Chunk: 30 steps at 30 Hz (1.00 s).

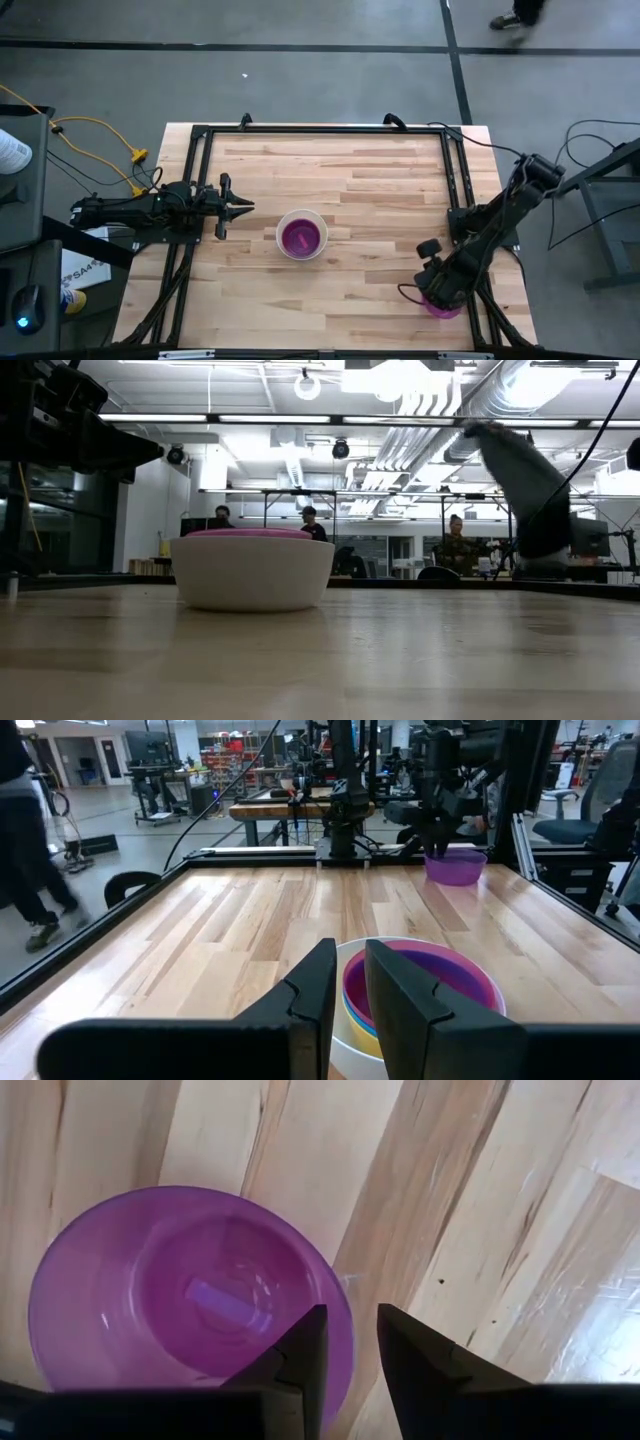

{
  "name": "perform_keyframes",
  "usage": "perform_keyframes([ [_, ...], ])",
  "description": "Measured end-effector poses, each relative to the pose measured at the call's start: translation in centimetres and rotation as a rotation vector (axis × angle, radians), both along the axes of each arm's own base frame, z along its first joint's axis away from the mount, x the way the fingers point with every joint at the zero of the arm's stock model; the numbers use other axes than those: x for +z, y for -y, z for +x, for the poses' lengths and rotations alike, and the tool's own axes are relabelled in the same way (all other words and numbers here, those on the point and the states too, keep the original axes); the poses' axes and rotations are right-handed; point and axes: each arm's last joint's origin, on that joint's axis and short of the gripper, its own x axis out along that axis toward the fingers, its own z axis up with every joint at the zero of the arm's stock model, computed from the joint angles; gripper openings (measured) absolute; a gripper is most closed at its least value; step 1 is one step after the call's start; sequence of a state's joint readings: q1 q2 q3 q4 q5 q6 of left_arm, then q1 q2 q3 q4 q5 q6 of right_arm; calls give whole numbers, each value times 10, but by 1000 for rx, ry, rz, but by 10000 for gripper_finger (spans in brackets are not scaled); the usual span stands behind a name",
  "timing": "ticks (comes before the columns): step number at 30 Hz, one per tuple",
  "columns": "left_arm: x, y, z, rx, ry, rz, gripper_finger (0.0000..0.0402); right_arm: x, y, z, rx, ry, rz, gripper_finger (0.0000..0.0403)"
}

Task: Nest bowls inside each other
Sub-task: Stack the purple bowl on top of the pink bowl on the table

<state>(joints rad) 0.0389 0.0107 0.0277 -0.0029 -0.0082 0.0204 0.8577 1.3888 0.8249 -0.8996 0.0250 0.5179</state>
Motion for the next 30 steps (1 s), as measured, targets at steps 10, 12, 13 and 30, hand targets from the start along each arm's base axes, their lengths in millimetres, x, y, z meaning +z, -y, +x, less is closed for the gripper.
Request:
perform_keyframes([
  [10, 0, 0, 0, 0, 0, 0, 58, -8, -5, 5, 0, -2, -2, 84],
  [12, 0, 0, 0, 0, 0, 0, 58, -8, -6, 5, -2, -1, 0, 84],
  [13, 0, 0, 0, 0, 0, 0, 58, -8, -5, 5, -6, -1, 1, 84],
  [30, 0, 0, 0, 0, 0, 0, 58, -14, -7, 6, -35, -24, -18, 70],
])
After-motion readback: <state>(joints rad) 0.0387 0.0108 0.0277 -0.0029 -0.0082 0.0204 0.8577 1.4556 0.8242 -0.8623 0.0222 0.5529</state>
